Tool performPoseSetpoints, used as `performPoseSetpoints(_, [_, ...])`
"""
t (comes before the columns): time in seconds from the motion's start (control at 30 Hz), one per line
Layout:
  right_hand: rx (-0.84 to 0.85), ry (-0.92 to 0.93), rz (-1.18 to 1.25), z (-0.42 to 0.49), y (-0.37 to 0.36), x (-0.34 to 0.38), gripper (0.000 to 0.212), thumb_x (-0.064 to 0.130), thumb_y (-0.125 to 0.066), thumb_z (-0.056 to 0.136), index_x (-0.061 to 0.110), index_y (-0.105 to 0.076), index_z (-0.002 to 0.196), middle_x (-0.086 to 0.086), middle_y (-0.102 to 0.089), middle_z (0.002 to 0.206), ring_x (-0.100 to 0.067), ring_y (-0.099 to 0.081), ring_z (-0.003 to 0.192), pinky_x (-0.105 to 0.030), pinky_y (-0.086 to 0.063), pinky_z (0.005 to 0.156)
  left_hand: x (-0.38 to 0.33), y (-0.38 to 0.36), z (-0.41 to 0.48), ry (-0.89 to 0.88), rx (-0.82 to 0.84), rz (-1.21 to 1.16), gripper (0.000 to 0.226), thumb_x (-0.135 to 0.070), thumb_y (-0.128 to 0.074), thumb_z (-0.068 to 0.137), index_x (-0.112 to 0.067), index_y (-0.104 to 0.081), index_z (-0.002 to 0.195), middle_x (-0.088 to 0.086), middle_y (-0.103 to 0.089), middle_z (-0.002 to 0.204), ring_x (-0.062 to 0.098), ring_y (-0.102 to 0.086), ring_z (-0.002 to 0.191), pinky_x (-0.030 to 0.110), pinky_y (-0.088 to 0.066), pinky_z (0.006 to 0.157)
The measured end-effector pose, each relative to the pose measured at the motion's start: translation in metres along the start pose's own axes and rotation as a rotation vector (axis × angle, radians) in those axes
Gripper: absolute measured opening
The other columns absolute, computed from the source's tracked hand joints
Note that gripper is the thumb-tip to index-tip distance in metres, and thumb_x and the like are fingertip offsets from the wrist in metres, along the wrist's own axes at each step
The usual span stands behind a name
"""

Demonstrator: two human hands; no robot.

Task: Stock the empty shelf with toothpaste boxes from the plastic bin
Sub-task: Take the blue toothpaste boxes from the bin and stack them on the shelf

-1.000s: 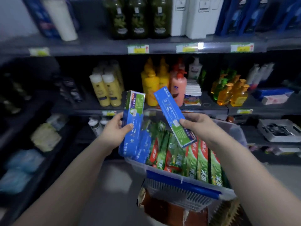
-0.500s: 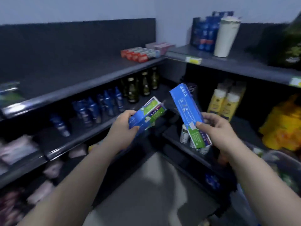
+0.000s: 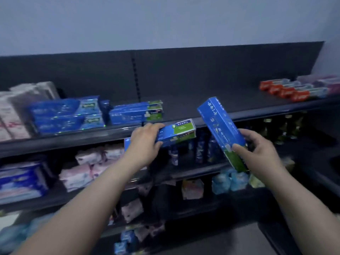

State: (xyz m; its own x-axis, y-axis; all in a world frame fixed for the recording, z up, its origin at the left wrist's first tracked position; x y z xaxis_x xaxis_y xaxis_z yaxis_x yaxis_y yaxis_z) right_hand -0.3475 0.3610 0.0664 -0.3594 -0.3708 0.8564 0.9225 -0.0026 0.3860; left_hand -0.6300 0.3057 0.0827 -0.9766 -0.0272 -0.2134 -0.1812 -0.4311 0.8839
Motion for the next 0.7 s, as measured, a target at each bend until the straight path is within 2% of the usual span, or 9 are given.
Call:
performPoseSetpoints(0.07, [0.052,0.035,-0.004,0.017,-0.030,0.007,0.036,0.010,-0.069,0.083,0.028,-0.060,0.113,0.001,-0.065,0.105,-0.010,-0.060,0.086,-0.032,-0.047,0.080,0.027,0.008,0.010,0.040,0.002,0.070,0.054,-0.023,-0.062,0.088,-0.020,-0.042,0.138,0.008,-0.052,0.132,0.032,-0.048,0.119,0.040,-0.033,0.102])
performPoseSetpoints(0.17, [0.101,0.080,-0.043,0.044,-0.062,0.015,0.038,0.008,-0.068,0.084,0.017,-0.061,0.119,-0.002,-0.064,0.109,-0.010,-0.056,0.085,-0.026,-0.040,0.078,0.056,0.018,0.028,0.078,-0.010,0.159,0.054,-0.024,-0.060,0.089,-0.023,-0.040,0.140,0.006,-0.051,0.132,0.031,-0.047,0.120,0.038,-0.029,0.103])
performPoseSetpoints(0.3, [0.107,0.110,-0.027,0.088,-0.085,0.026,0.039,0.010,-0.068,0.084,0.018,-0.060,0.121,-0.005,-0.062,0.108,-0.018,-0.056,0.092,-0.036,-0.048,0.087,0.078,0.020,0.055,0.101,0.028,0.219,0.053,-0.026,-0.058,0.090,-0.027,-0.039,0.140,0.002,-0.050,0.134,0.028,-0.044,0.124,0.040,-0.024,0.108])
performPoseSetpoints(0.5, [0.154,0.190,-0.003,0.151,-0.111,0.047,0.042,0.011,-0.066,0.085,0.015,-0.058,0.127,-0.001,-0.058,0.113,-0.011,-0.051,0.097,-0.026,-0.038,0.086,0.087,0.015,0.087,0.175,0.173,0.215,0.051,-0.027,-0.056,0.093,-0.031,-0.037,0.140,-0.001,-0.045,0.139,0.025,-0.035,0.131,0.043,-0.006,0.117])
performPoseSetpoints(0.7, [0.236,0.265,0.047,0.200,-0.140,0.064,0.042,0.013,-0.064,0.087,0.014,-0.056,0.129,-0.001,-0.058,0.115,-0.012,-0.052,0.103,-0.029,-0.042,0.092,0.094,0.007,0.104,0.212,0.232,0.239,0.050,-0.022,-0.055,0.093,-0.030,-0.038,0.139,-0.002,-0.046,0.135,0.025,-0.036,0.129,0.043,-0.006,0.117])
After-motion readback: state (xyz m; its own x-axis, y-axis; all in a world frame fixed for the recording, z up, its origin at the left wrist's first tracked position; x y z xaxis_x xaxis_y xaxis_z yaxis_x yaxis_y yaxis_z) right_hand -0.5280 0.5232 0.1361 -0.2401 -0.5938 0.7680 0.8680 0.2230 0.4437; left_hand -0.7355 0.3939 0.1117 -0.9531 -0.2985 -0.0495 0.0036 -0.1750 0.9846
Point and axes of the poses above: each hand's wrist, its own z-axis towards the middle knuckle, its own y-axis out of the back of the hand, x = y × z, the point moved 6 cm from there along z, towards the middle knuckle
